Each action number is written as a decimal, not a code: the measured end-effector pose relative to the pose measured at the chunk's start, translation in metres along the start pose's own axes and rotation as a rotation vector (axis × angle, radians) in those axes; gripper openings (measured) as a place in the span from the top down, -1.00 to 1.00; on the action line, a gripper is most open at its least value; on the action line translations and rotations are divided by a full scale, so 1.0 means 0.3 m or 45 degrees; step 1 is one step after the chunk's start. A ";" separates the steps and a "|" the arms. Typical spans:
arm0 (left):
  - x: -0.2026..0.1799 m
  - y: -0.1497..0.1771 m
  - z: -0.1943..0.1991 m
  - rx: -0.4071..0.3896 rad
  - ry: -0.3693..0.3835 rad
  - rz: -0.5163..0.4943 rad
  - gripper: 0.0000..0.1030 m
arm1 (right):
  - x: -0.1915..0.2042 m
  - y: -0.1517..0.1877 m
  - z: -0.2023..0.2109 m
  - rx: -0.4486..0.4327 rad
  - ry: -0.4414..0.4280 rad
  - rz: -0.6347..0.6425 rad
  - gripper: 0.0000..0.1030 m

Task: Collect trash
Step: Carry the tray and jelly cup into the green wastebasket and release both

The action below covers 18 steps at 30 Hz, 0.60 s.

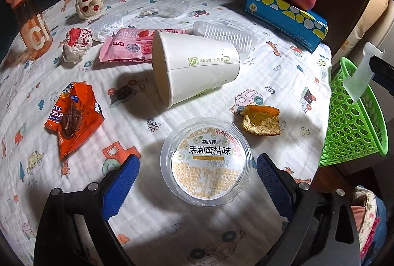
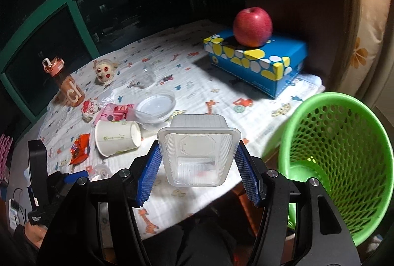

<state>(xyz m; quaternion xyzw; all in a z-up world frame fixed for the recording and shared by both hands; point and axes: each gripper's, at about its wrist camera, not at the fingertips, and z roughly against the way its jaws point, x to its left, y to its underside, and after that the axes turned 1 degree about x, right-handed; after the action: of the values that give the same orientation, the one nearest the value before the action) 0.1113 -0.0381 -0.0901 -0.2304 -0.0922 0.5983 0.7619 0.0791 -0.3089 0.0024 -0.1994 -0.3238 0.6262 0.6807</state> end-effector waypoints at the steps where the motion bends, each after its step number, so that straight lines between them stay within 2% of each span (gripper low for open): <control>1: 0.002 0.000 -0.002 0.005 0.005 0.001 -0.58 | -0.023 0.003 0.010 -0.004 0.016 -0.013 -0.17; 6: 0.003 -0.001 0.003 -0.009 0.065 0.020 -0.32 | -0.136 0.027 0.049 -0.014 0.095 -0.076 -0.17; 18: -0.024 -0.010 0.108 -0.081 0.061 0.019 -0.30 | -0.331 0.070 0.121 -0.046 0.199 -0.203 -0.17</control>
<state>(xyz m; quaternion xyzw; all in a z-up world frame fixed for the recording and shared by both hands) 0.0986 -0.0378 -0.0595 -0.2694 -0.0910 0.5950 0.7517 0.0381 -0.4083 -0.0049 -0.2334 -0.2956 0.5466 0.7479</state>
